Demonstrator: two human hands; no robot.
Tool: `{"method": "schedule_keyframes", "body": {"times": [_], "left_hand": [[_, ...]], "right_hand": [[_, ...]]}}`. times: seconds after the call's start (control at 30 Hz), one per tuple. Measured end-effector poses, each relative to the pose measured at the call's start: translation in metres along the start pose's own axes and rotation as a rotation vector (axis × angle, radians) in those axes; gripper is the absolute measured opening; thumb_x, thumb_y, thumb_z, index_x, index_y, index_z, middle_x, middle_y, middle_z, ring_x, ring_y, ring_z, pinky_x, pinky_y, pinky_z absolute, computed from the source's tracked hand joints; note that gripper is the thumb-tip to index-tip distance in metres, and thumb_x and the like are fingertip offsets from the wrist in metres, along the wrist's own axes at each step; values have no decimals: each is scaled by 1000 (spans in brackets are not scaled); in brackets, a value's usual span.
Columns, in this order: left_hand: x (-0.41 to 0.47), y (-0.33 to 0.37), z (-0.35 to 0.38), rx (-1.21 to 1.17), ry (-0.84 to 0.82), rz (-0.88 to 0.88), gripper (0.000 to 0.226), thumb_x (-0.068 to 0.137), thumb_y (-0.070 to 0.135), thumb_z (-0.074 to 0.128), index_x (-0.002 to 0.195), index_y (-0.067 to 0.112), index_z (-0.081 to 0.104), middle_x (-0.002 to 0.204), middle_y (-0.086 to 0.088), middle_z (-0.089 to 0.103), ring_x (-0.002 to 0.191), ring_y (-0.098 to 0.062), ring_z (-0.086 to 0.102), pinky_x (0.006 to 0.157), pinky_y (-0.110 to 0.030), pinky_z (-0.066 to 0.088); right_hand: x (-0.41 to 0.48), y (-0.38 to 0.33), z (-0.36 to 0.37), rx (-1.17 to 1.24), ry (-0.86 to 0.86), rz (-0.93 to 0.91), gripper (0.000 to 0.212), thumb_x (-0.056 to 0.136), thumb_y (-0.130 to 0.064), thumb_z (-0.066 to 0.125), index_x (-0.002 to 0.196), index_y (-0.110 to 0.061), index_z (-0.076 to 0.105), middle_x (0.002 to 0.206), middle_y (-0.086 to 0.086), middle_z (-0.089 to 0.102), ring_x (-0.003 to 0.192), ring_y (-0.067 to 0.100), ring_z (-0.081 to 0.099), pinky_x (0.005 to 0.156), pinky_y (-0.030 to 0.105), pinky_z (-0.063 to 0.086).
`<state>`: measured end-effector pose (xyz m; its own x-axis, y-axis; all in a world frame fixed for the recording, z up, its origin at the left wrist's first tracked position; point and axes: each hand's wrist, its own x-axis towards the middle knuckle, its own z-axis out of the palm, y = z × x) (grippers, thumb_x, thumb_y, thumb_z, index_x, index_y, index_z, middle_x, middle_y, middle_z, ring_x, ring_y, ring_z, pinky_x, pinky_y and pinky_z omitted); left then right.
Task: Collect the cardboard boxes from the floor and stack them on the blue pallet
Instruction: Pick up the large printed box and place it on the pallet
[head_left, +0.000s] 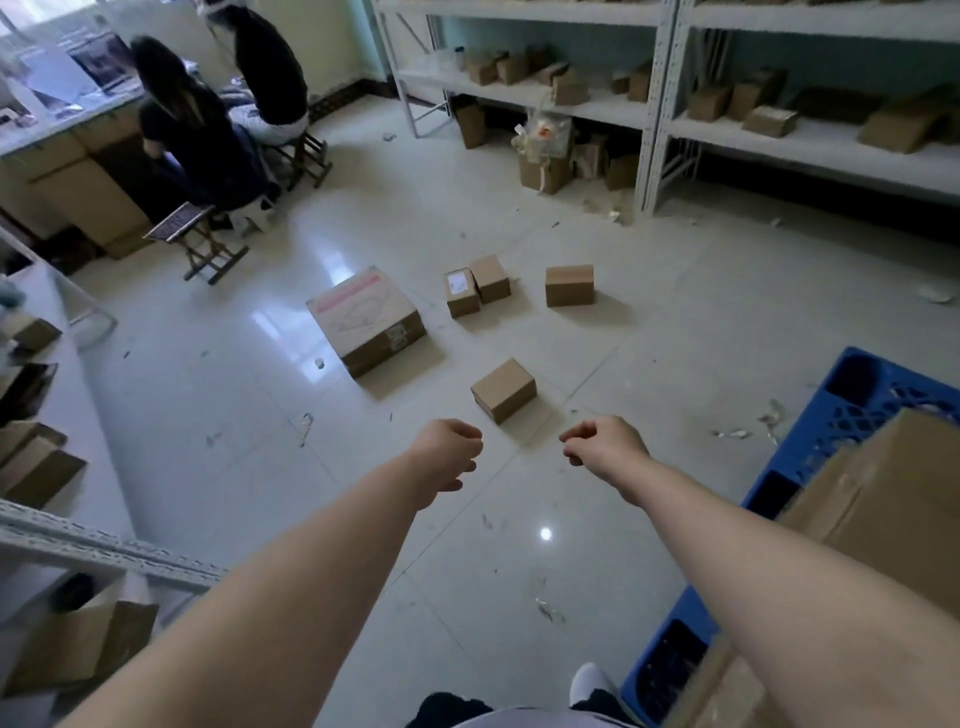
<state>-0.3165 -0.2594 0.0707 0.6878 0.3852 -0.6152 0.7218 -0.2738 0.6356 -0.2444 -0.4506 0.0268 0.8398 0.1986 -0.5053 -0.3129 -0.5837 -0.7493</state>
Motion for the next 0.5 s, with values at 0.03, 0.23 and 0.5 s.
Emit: {"method": "schedule_keyframes", "body": {"times": [0.03, 0.23, 0.5], "left_hand": [[8, 0, -4, -1, -6, -6, 30, 96, 17, 55, 125, 14, 61, 111, -5, 65, 100, -16, 64, 65, -25, 51], [62, -3, -40, -66, -44, -41, 33, 96, 18, 55, 128, 13, 58, 116, -6, 63, 99, -16, 63, 73, -30, 52], [173, -11, -165, -202, -39, -44, 31, 96, 17, 56, 126, 14, 57, 118, -6, 64, 102, -17, 63, 79, -33, 53]], "right_hand": [[8, -5, 3, 3, -4, -1, 18, 85, -11, 59, 78, -26, 66, 83, -2, 69, 88, 16, 67, 63, 23, 46], [56, -44, 39, 0, -23, 27, 17, 86, -9, 59, 80, -23, 66, 83, -1, 68, 88, 16, 68, 63, 23, 45], [150, -148, 130, -45, -12, 11, 18, 81, -11, 61, 76, -27, 68, 85, -5, 70, 89, 16, 68, 79, 30, 52]]}}
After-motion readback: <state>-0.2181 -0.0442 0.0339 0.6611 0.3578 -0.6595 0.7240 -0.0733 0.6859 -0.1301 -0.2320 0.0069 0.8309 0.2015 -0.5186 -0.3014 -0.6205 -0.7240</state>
